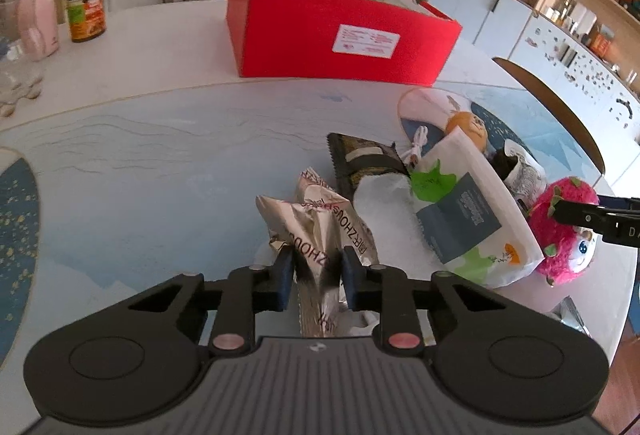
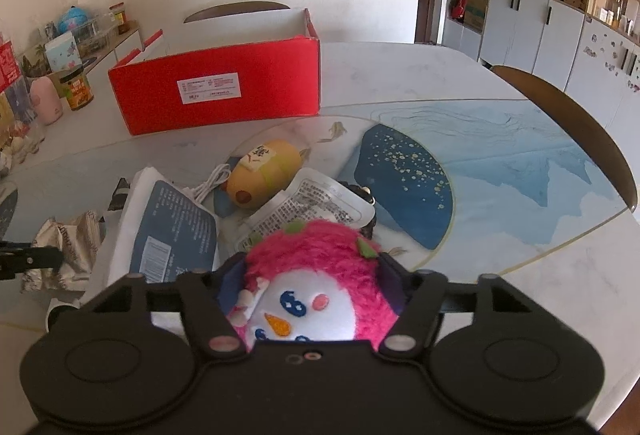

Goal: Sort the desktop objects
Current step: 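Carry foil bag and pink plush into the red box and open both tools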

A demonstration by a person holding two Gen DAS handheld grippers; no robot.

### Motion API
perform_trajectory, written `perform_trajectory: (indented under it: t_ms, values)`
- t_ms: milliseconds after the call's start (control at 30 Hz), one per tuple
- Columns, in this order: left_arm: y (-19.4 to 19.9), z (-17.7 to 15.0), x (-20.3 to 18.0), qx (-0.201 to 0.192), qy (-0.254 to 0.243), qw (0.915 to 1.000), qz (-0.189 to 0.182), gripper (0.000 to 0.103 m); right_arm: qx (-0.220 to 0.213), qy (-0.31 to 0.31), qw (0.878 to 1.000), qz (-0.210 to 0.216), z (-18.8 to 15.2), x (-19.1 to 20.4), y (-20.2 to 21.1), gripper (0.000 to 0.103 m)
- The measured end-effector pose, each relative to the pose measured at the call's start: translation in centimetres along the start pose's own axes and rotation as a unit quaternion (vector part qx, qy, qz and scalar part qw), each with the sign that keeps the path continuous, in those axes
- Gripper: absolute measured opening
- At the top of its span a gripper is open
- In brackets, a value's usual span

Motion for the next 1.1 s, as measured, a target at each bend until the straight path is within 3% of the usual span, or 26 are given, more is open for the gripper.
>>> perform_trajectory:
  t_ms: [267,533,800,1100]
  values:
    - [2.5,-0.5,1.3,-0.020,0.013,0.9996,0.017,0.018,-0.018,0.004,1.000,0.007,0.7,0.7,1.7,0.103]
    - [5.9,0.6,2.2,-0.056,0.019,0.9980,0.022,0.018,-0.059,0.012,0.998,0.029,4.0,1.7,5.4,0.103]
    - [9.2,3.9,1.9,-0.099,0.009,0.9949,0.017,0.017,-0.102,0.037,0.992,0.064,9.5,3.4,8.0,0.103]
    - [8.7,10.2,1.1,-0.132,-0.011,0.9909,0.023,0.017,-0.122,0.068,0.984,0.111,17.4,5.1,6.0,0.103]
Point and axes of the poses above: each gripper's, at about its wrist camera, not at the fingertips, and y roughly against the way its jaws point, x to its left, z to its top, the point moved 8 cm from there along -y, roughly the way its jaws point, and after that the axes turned 12 degrees about -y, right-handed, at the moved point
